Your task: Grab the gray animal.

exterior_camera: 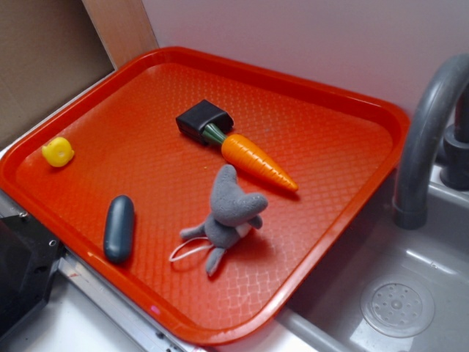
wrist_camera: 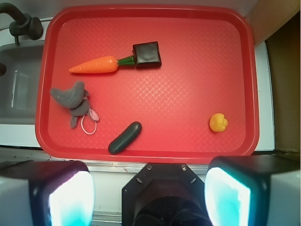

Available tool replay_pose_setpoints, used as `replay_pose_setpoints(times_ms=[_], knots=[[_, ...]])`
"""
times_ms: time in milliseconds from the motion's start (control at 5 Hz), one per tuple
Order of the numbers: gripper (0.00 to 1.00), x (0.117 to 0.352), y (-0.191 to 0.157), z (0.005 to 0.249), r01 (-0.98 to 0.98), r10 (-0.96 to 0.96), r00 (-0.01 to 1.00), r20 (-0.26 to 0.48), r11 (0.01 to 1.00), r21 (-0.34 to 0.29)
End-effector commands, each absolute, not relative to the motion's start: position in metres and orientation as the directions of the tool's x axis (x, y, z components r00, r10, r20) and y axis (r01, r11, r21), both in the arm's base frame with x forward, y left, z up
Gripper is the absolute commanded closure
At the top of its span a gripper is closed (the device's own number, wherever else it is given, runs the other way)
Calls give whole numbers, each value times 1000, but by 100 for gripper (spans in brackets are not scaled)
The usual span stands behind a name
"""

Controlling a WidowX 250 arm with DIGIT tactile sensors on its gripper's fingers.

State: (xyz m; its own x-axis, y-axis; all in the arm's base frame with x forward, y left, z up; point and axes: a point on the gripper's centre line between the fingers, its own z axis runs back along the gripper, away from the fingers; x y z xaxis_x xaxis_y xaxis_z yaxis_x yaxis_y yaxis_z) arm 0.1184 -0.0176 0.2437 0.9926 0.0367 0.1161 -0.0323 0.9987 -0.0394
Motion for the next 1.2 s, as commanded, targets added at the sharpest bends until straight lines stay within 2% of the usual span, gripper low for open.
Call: replay_pose_setpoints(times_ms=[0,200,400,600,800,1000], knots=[[0,118,-18,244,-32,37,993,116,999,-39],[0,135,-51,223,-13,29,984,175,996,-91],[0,149,-73,206,-30,57,968,246,993,-110],[0,163,-97,184,-7,39,966,257,992,-124],[0,179,-127,155,28,-4,965,263,995,-91],[0,190,-141,135,61,-30,970,240,991,-121]])
